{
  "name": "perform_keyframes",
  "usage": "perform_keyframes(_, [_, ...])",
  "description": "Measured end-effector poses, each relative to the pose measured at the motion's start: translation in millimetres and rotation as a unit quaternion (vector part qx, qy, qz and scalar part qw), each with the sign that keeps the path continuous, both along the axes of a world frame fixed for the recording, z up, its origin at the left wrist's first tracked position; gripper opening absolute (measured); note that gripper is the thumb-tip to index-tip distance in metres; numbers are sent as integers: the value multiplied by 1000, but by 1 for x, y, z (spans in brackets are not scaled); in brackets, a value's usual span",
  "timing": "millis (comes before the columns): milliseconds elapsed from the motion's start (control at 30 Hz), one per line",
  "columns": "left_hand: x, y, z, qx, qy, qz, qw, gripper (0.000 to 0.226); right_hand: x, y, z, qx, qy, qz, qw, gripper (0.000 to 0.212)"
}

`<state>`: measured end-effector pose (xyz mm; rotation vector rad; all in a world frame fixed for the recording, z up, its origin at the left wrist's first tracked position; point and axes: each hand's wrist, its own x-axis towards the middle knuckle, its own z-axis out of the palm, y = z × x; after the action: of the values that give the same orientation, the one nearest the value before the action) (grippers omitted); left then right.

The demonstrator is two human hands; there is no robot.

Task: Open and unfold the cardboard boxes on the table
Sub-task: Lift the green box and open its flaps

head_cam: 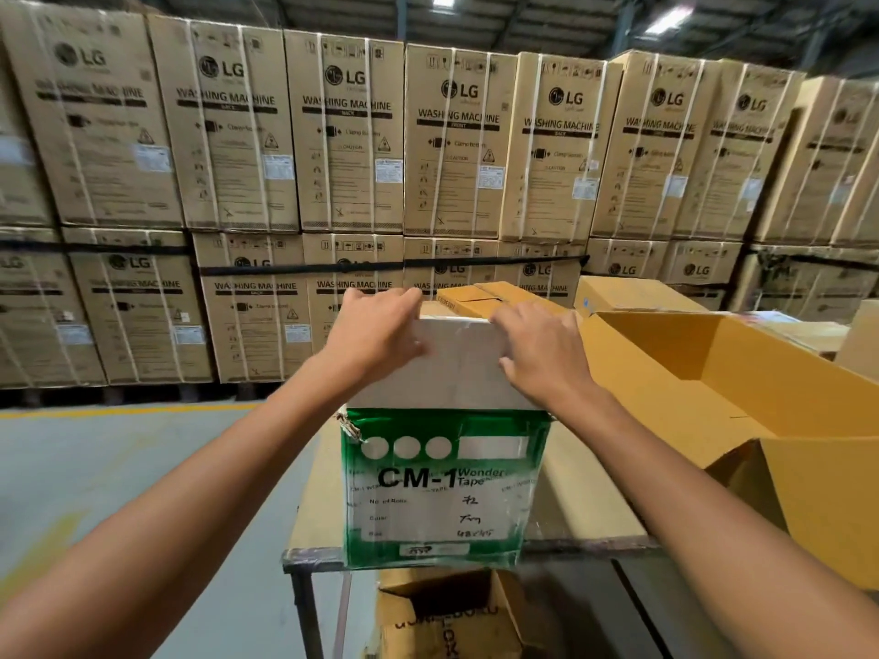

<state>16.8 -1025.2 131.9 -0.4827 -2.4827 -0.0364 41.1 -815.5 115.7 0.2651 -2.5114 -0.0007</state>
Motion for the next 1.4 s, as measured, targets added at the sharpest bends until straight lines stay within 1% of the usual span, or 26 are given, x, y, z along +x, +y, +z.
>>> perform_keyframes(100, [38,10,6,-37,-85,14,996,34,35,9,-12,-19,-6,30,999,15])
perform_keyframes(133, [49,13,3,-48,-119,14,992,29,46,12,-20,-21,-17,32,999,13])
perform_keyframes(233, [72,19,-25,-81,-216,15,973,13,76,21,-49,-23,-50,38,998,20])
perform_keyframes(267, [76,18,-40,-81,-234,14,969,12,82,22,-59,-33,-63,45,996,23])
perform_keyframes(333, [84,15,-75,-63,-231,2,971,20,92,21,-80,-66,-80,61,993,28])
perform_keyframes(400, [93,10,-112,-45,-174,1,984,30,99,19,-101,-95,-94,77,988,32])
perform_keyframes(467, [101,7,-141,-45,-118,3,992,47,104,17,-122,-103,-111,88,985,34])
perform_keyframes(500, [104,6,-152,-45,-107,6,993,59,105,16,-131,-94,-115,89,985,35])
perform_keyframes(600, [106,4,-171,-24,-132,14,991,89,101,16,-147,-51,-123,84,988,43])
perform_keyframes(667, [102,5,-174,-28,-155,19,987,99,96,16,-151,-24,-157,77,984,46])
perform_keyframes(700, [100,5,-173,-29,-162,19,986,97,93,16,-152,-18,-182,72,980,48])
perform_keyframes(767, [94,3,-170,-28,-167,21,985,85,85,17,-150,-24,-224,61,972,60])
perform_keyframes(833, [86,0,-163,-22,-145,20,989,71,75,18,-144,-37,-214,58,974,65])
perform_keyframes(933, [66,-4,-144,31,-77,-20,996,45,53,19,-127,-63,-151,70,984,53])
perform_keyframes(1000, [45,-9,-126,82,-64,-41,994,30,31,19,-112,-95,-134,74,984,46])
perform_keyframes(1033, [32,-12,-117,100,-65,-47,992,26,18,18,-106,-108,-128,75,983,44])
perform_keyframes(1100, [2,-17,-102,114,-71,-46,990,26,-11,17,-94,-122,-113,71,983,42])
perform_keyframes(1167, [-28,-23,-91,108,-77,-39,990,27,-39,15,-86,-125,-105,57,985,41])
perform_keyframes(1267, [-73,-29,-84,106,-86,-42,990,27,-80,13,-80,-113,-119,41,986,40])
perform_keyframes(1333, [-103,-29,-85,92,-116,-47,988,26,-106,12,-77,-103,-133,28,985,37])
perform_keyframes(1400, [-133,-29,-89,56,-150,-52,986,28,-129,11,-76,-99,-138,20,985,36])
